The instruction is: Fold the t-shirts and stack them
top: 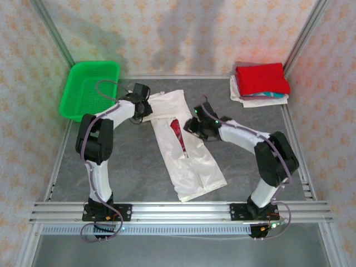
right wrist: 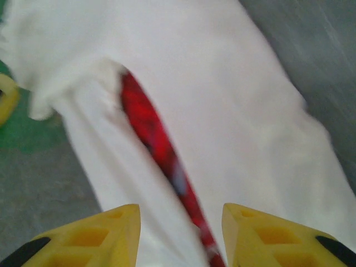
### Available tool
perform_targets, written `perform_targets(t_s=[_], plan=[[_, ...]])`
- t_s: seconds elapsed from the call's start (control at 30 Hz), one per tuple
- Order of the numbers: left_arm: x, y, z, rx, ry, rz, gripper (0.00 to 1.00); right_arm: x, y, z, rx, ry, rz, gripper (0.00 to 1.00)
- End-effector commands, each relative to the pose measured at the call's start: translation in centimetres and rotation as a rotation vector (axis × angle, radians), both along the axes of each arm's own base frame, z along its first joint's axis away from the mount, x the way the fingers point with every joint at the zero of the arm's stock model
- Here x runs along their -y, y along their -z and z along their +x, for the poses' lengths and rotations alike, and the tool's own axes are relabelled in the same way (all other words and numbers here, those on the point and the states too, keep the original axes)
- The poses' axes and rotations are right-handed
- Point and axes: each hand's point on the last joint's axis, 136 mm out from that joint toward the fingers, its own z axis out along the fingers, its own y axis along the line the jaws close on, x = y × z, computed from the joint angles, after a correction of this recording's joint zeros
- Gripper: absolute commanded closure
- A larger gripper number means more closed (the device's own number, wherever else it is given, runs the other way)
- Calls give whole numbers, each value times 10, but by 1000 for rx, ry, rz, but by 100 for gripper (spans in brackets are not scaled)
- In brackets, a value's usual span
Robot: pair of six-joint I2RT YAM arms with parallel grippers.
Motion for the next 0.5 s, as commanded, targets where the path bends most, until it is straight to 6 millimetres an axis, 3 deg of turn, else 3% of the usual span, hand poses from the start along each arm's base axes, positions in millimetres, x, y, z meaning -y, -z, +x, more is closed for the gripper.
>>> perform_targets(t_s=[0.0,0.23,0.37,0.47], plan=[[17,7,-4,16,9,-26,84,20,26,3,-41,-154,-284,58],[30,40,3,-44,-14,-77,84,14,-2,40,62,-99,-228,58],[39,53,18,-52,-9,-106,84,27,-16,42,103,-44,-192,57],[48,57,40,-50,11,-111,84,43,-16,39,106,2,-191,58]])
